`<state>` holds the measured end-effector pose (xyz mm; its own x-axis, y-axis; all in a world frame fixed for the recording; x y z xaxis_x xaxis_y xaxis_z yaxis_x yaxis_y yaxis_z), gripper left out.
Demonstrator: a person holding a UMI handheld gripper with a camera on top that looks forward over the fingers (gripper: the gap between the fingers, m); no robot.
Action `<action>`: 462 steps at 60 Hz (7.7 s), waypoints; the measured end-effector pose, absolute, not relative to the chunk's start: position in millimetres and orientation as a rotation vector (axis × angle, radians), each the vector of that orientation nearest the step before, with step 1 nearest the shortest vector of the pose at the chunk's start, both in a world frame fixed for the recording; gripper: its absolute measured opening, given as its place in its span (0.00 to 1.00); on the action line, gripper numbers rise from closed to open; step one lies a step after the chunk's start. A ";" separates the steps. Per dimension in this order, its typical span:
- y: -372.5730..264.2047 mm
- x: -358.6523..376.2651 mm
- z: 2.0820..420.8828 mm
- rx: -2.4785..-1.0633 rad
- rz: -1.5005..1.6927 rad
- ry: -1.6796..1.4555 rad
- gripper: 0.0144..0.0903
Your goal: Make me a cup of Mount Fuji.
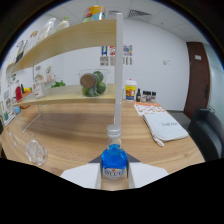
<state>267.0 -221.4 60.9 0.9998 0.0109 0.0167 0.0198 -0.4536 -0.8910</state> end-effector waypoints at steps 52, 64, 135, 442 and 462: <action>-253.0 282.1 39.1 -2.184 -0.094 0.098 0.87; -273.5 242.4 117.4 -2.099 -0.086 0.201 0.94; -107.3 -64.9 398.5 -1.785 0.044 0.012 0.78; -148.7 29.2 418.5 -1.741 0.024 0.054 0.93; -92.1 33.6 394.5 -1.754 -0.002 0.060 0.47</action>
